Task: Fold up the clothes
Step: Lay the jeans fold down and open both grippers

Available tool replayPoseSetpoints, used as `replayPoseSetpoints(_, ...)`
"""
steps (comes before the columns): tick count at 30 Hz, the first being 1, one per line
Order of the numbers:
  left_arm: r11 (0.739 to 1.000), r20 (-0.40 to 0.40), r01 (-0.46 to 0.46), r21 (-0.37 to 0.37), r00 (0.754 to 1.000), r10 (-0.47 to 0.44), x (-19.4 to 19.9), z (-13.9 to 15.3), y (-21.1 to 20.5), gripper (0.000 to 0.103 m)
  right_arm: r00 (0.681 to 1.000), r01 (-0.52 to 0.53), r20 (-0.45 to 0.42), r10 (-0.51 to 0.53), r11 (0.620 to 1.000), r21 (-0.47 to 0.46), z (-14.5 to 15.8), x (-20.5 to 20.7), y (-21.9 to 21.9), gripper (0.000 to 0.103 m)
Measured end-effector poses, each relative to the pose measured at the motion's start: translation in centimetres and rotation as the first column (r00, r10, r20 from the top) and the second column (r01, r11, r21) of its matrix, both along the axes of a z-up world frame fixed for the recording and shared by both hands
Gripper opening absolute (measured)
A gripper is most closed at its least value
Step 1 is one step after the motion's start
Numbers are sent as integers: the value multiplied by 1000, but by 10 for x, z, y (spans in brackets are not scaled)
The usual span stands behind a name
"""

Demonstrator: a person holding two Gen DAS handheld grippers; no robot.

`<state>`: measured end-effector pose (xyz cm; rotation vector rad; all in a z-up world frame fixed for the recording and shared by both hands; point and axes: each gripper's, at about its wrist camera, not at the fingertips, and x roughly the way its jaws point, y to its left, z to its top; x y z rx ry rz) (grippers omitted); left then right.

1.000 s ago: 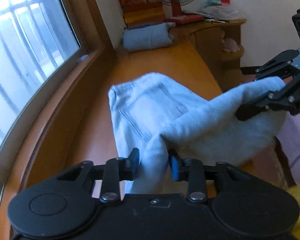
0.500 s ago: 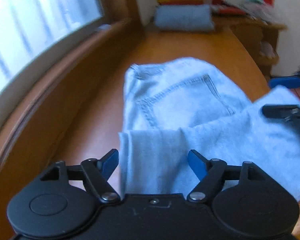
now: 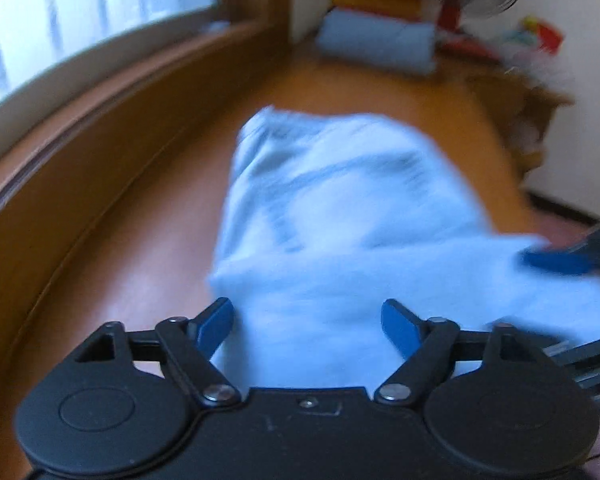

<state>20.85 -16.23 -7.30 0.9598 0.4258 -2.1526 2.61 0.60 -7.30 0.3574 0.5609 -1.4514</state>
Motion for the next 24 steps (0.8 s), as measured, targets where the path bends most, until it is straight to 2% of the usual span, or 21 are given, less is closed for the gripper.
replayPoseSetpoints(5,996,-40,-70,49,997,72,14,1,-3,100,1000,-10,-23,10,1000,-13,2,-1,1,65)
replayPoseSetpoints(6,996,-36,-80,37,996,81,16,4,1,98,1000,-8,-24,7,1000,-16,3,-1,2,65)
replayPoseSetpoints(7,996,-20,-85,-5,996,85,18,11,10,95,1000,6,-19,-7,1000,-18,7,2,6,65)
replayPoseSetpoints(9,993,-5,-87,-73,996,87,21,23,28,95,1000,27,7,-26,998,-50,18,2,18,65)
replayPoseSetpoints(12,988,1,-74,-133,997,74,29,37,51,97,999,12,46,-8,996,-85,26,3,44,66)
replayPoseSetpoints(16,989,17,-80,-128,996,83,32,34,67,97,1000,12,23,-12,1000,-8,-5,6,39,70)
replayPoseSetpoints(18,989,24,-83,-126,996,87,34,32,75,97,997,49,52,-50,999,22,-5,1,31,83)
replayPoseSetpoints(20,990,16,-77,-121,997,79,36,34,82,97,992,81,97,-86,995,55,-2,-6,24,83)
replayPoseSetpoints(22,989,37,-77,-128,996,82,37,35,86,97,982,131,128,-136,990,49,5,-10,29,83)
replayPoseSetpoints(24,987,83,-92,-135,991,104,36,32,88,97,979,168,121,-166,986,-3,13,-8,46,83)
